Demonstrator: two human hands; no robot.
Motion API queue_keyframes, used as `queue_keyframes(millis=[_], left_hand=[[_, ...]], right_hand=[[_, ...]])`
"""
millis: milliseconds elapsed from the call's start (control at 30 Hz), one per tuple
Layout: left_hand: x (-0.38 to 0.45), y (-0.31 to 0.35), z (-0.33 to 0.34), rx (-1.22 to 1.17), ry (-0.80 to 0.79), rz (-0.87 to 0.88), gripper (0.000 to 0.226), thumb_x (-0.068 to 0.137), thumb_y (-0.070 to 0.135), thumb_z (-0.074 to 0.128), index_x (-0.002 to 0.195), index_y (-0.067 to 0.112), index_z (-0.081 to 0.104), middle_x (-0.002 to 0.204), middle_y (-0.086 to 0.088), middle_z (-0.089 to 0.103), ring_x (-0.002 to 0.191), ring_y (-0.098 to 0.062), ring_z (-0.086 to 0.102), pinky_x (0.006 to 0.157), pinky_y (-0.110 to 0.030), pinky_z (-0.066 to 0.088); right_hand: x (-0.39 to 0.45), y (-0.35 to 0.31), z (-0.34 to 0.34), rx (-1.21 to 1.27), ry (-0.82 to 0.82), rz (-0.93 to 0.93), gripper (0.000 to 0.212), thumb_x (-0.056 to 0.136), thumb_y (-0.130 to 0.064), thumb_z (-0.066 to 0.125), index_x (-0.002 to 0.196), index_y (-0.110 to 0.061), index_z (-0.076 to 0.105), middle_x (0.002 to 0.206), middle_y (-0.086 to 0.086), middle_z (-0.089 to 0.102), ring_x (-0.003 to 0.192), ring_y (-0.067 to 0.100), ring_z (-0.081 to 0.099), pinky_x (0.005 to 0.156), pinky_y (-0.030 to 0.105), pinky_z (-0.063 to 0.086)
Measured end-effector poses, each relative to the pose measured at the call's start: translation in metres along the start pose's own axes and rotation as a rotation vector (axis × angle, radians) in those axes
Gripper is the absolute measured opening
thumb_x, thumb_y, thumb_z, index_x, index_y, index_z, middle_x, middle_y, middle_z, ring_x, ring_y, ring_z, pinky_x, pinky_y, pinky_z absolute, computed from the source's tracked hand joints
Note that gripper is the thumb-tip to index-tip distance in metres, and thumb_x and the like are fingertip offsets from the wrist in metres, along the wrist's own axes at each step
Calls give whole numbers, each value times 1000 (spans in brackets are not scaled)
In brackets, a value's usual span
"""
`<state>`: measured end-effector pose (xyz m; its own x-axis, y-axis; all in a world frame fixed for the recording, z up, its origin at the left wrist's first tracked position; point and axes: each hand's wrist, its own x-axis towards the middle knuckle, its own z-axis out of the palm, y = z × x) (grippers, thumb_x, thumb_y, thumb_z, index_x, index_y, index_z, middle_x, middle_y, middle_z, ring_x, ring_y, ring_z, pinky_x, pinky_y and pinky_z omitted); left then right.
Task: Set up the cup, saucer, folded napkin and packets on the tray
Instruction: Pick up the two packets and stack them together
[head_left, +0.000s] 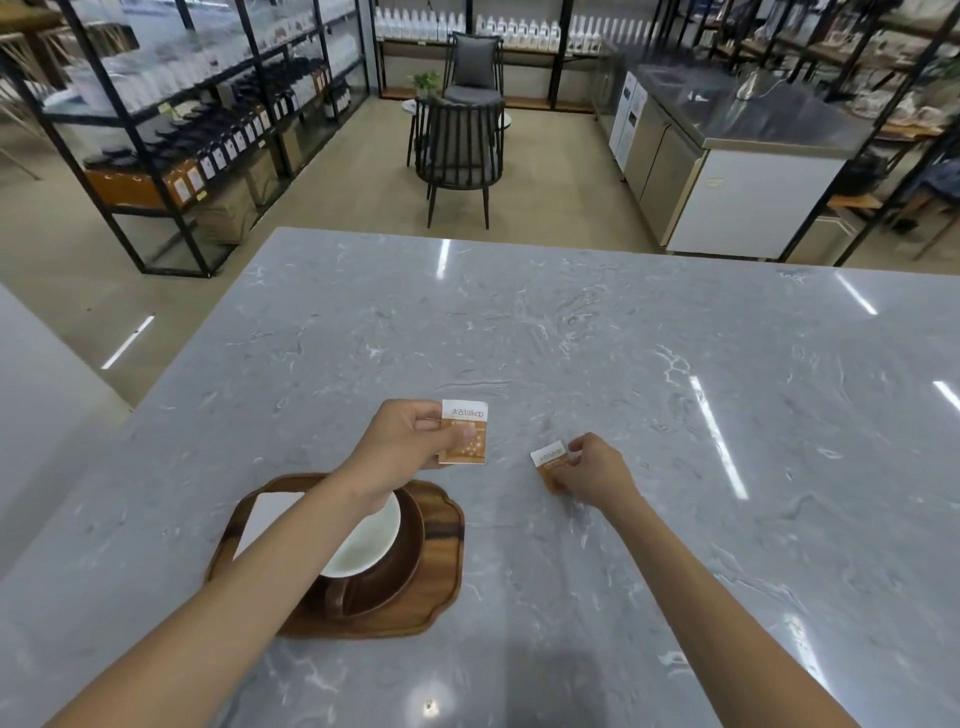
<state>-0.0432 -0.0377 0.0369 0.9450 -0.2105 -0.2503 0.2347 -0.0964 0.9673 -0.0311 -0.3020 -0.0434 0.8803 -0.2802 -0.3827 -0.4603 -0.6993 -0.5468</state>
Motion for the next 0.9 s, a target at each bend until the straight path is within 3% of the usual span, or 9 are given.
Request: queue_keyframes(millis=[100, 200, 267, 400, 533, 733, 900], left_hand=[[-7, -3, 5, -31, 10, -10, 21, 86, 16, 79, 107, 15, 76, 94, -2, 82, 88, -18, 79, 66, -21, 60], [-15, -8, 9, -16, 23, 1, 25, 89, 16, 77, 113, 14, 74, 100, -1, 82, 92, -19, 79, 76, -30, 64], [-21, -12, 8, -46, 20, -4, 29, 92, 13, 72, 121, 12, 72, 106, -4, 81, 95, -20, 78, 82, -33, 64], [-34, -15, 5, -114, -17, 12, 31, 98, 6, 62, 129, 10, 68, 113, -5, 79, 102, -20, 76, 84, -29, 62], [-50, -16, 11, -100, -41, 55, 29, 100, 5, 60, 125, 14, 71, 117, -2, 77, 109, -20, 73, 94, -36, 60], [-85, -18, 16, -182, -49, 114, 25, 98, 9, 64, 121, 13, 73, 116, -7, 77, 107, -23, 74, 88, -32, 62], [-120, -26, 11, -274, -65, 107, 25, 99, 14, 63, 122, 14, 72, 116, -6, 77, 111, -22, 73, 90, -31, 61]], right_hand=[[-7, 0, -1, 144, -5, 2, 35, 81, -18, 71, 116, -14, 67, 109, 7, 74, 104, 27, 69, 92, 42, 58], [-25, 0, -4, 215, 37, -81, 12, 87, -18, 67, 97, -21, 73, 88, -3, 74, 89, 21, 70, 73, 30, 55], [-42, -3, -8, 280, 69, -151, 7, 89, -19, 69, 95, -21, 74, 83, -4, 72, 82, 19, 68, 69, 28, 49], [-82, -14, -17, 557, 47, -231, 5, 89, -17, 73, 92, -21, 75, 77, -1, 78, 70, 10, 70, 69, 28, 53], [-122, -27, -23, 784, -64, -305, 8, 89, -23, 76, 97, -22, 76, 88, 2, 82, 83, 12, 76, 67, 19, 57], [-162, -39, -12, 895, -139, -316, 9, 88, -12, 77, 97, -13, 76, 88, 12, 81, 80, 13, 75, 70, 17, 58], [-195, -44, 3, 905, -152, -316, 7, 88, -16, 78, 94, -17, 78, 86, 9, 81, 78, 13, 76, 73, 20, 59]])
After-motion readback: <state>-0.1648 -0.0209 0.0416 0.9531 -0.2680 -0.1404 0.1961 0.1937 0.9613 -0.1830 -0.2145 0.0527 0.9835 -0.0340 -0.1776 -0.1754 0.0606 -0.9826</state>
